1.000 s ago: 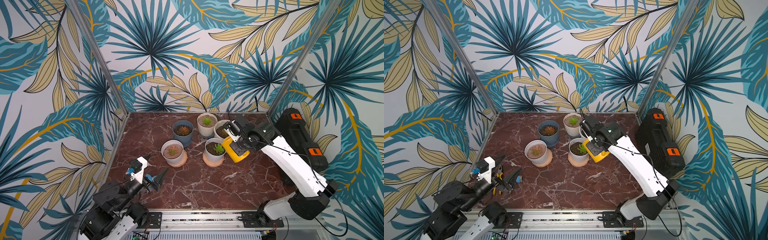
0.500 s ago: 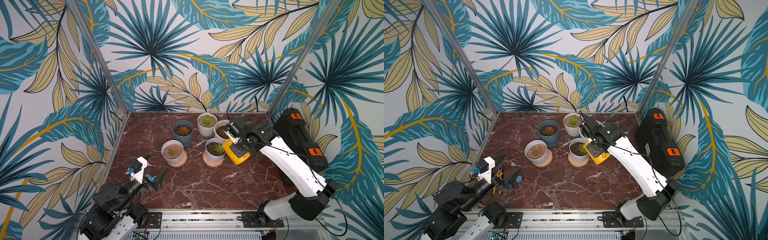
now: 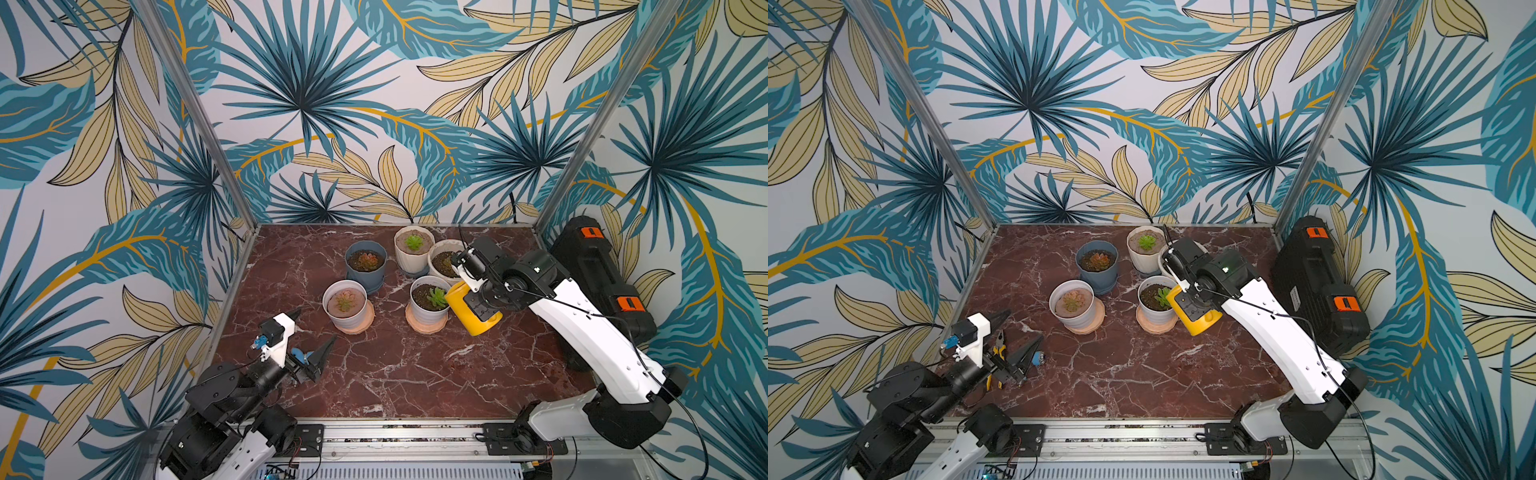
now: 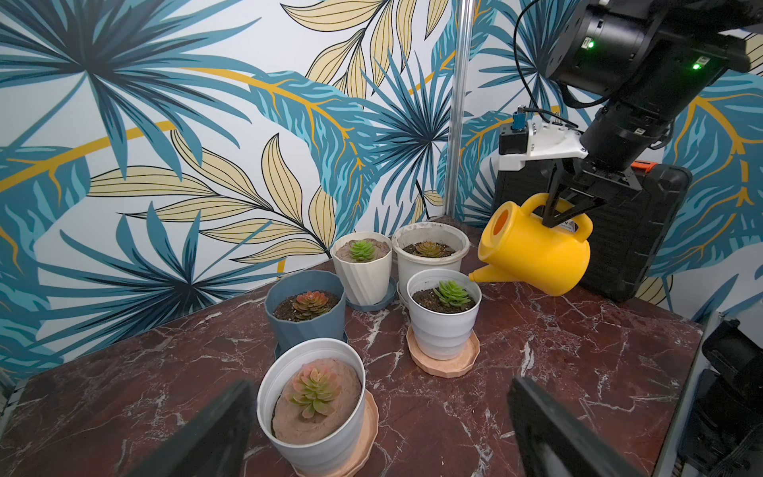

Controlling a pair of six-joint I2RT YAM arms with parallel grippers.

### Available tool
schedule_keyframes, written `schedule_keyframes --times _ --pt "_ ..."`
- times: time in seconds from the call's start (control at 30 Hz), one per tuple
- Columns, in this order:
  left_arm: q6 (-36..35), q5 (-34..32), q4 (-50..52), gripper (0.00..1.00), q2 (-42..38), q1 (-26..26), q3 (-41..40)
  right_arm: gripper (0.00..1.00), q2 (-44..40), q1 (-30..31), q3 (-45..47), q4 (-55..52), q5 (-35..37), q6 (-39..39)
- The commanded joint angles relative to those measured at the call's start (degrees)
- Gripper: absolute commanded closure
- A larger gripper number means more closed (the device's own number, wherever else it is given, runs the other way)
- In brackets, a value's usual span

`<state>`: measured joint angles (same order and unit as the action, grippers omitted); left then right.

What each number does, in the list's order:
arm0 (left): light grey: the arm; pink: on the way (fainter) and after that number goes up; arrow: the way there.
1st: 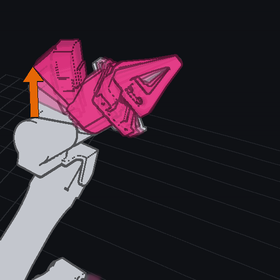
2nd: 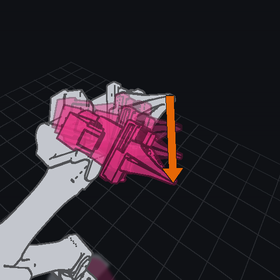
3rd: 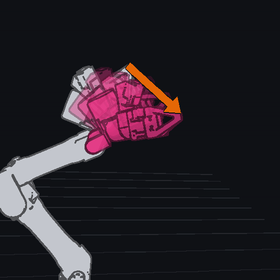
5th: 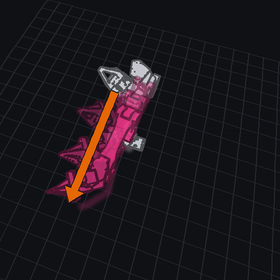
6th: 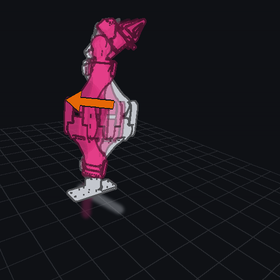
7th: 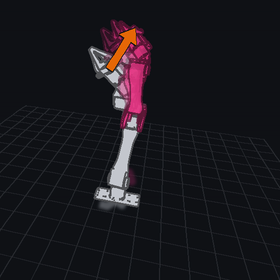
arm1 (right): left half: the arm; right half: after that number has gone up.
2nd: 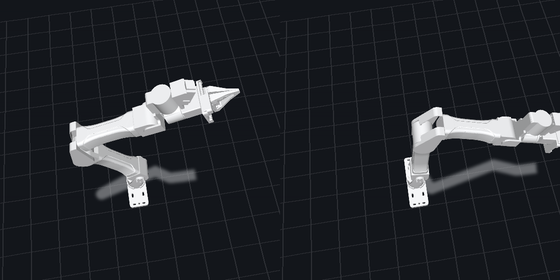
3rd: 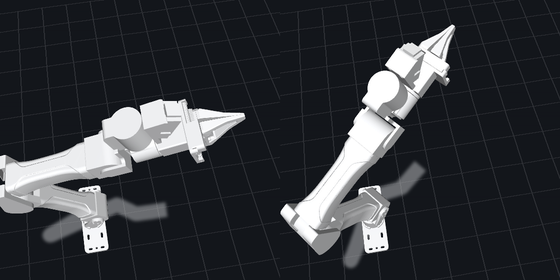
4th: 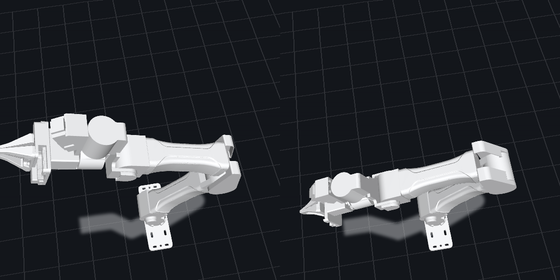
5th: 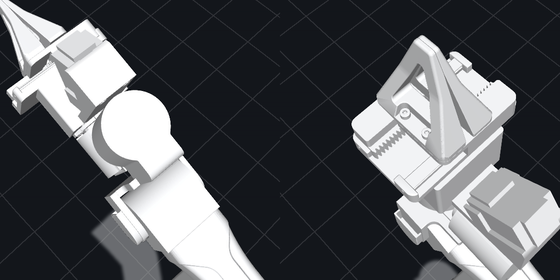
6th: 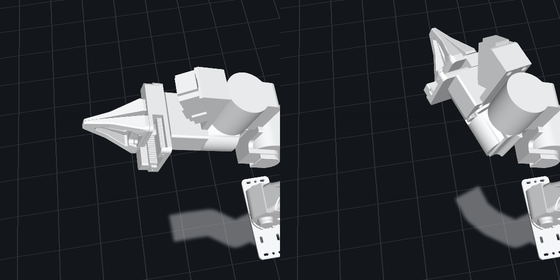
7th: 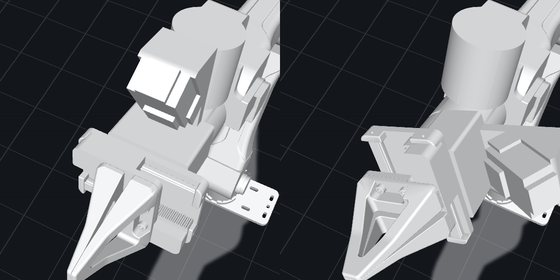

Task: Water the succulent around the soil edge
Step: Water the soil of the potted plant with water.

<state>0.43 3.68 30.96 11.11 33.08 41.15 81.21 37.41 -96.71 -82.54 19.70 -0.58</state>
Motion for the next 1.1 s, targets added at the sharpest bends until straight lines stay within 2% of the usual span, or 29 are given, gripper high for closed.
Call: schedule_keyframes --times 0.0,0.43,1.07 --pt "-0.4 -0.1 -0.7 0.00 -0.6 0.1 -0.8 1.00 -1.0 0.6 -0.3 -1.5 -0.5 -1.5" --pt "-0.4 -0.1 -0.5 0.00 -0.6 0.1 -0.6 1.00 -1.2 1.2 1.2 -1.3 0.0 -2.0" --pt "-0.4 -0.5 -0.5 0.00 -0.7 0.1 -0.7 1.00 -0.9 5.4 -0.5 -1.7 -1.0 -3.3"
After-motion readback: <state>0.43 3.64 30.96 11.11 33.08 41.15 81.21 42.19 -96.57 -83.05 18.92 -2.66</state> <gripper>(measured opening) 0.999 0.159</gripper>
